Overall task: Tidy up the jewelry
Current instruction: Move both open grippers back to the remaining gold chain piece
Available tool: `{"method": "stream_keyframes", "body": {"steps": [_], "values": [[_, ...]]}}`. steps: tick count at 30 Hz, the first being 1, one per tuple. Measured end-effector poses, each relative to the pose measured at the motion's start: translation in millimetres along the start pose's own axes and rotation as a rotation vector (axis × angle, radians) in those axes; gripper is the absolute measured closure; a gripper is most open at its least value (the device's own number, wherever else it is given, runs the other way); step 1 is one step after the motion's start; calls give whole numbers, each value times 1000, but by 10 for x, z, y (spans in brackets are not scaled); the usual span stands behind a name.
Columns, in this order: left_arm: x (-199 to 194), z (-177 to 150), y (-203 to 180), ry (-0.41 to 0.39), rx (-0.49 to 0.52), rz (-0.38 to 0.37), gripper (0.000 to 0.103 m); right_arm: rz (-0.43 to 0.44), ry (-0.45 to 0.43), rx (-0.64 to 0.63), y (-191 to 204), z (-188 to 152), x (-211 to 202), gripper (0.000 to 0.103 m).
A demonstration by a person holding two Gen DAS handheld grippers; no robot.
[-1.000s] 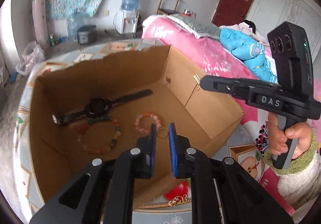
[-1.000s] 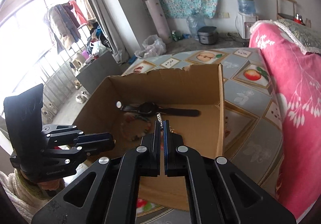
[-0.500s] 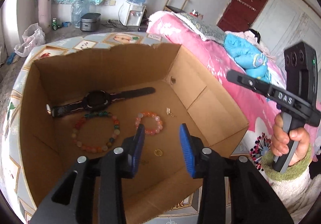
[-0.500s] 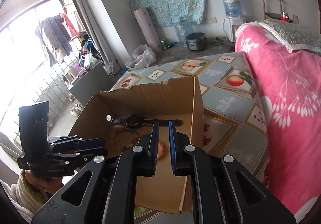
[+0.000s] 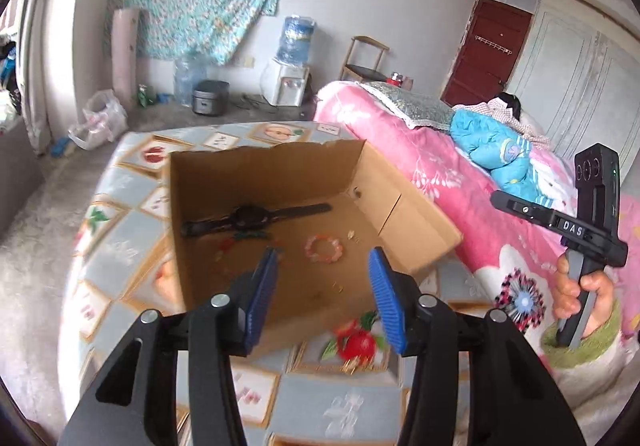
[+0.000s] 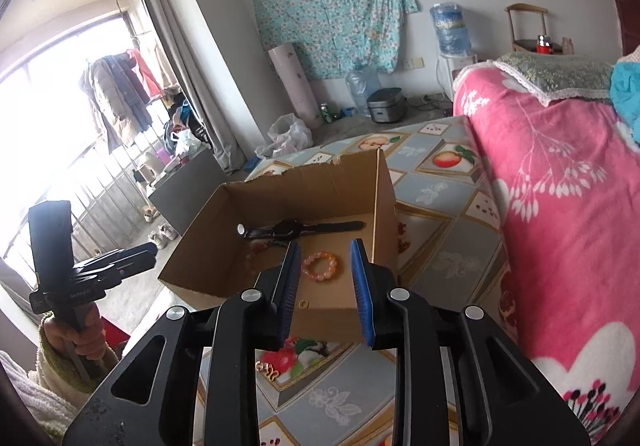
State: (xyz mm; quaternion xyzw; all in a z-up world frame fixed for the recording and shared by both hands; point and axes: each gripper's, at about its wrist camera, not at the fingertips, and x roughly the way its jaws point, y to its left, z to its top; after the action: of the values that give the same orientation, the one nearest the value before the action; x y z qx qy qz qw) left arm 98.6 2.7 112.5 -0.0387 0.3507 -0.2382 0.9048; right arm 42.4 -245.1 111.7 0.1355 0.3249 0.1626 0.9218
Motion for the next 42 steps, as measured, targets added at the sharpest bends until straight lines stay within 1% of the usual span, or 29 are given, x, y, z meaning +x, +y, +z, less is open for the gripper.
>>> {"method": "stream_keyframes", "body": {"steps": [3, 6, 8, 10, 11, 13, 16, 20, 22, 26, 30, 32, 35, 36, 38, 42], "values": [[-191, -234, 17, 14, 4, 17, 55, -3, 32, 14, 10, -211, -68, 76], [-246, -493, 10, 67, 0, 29, 55, 25, 91, 29, 45, -436, -24, 75], [-210, -626, 4, 100, -4, 35, 55, 56, 148, 32, 99, -588, 87, 75], [-65, -778, -7, 154, -14, 49, 55, 82, 199, 25, 160, -706, 206, 74], [34, -842, -20, 182, -15, 67, 55, 94, 233, 10, 216, -760, 307, 71], [190, -952, -59, 213, 7, 94, 55, 110, 274, -25, 318, -828, 455, 67], [452, -1078, -141, 245, 54, 111, 55, 129, 335, -124, 509, -908, 731, 66], [731, -1191, -212, 270, 100, 99, 55, 126, 396, -281, 719, -1053, 1009, 66], [797, -1222, -230, 274, 117, 94, 55, 112, 429, -354, 794, -1103, 1157, 66], [871, -1226, -253, 277, 125, 64, 56, 106, 457, -435, 860, -1132, 1309, 69], [914, -1239, -246, 286, 127, 54, 61, 117, 476, -507, 936, -1143, 1415, 72], [926, -1243, -253, 281, 133, 52, 61, 122, 485, -543, 980, -1153, 1462, 77], [930, -1236, -237, 277, 133, 47, 64, 121, 486, -586, 1040, -1159, 1507, 81], [930, -1237, -231, 276, 132, 45, 65, 120, 487, -594, 1054, -1157, 1515, 83], [926, -1234, -218, 274, 130, 45, 66, 112, 487, -606, 1085, -1163, 1522, 92], [927, -1214, -200, 269, 126, 36, 67, 96, 491, -590, 1061, -1213, 1455, 92]]}}
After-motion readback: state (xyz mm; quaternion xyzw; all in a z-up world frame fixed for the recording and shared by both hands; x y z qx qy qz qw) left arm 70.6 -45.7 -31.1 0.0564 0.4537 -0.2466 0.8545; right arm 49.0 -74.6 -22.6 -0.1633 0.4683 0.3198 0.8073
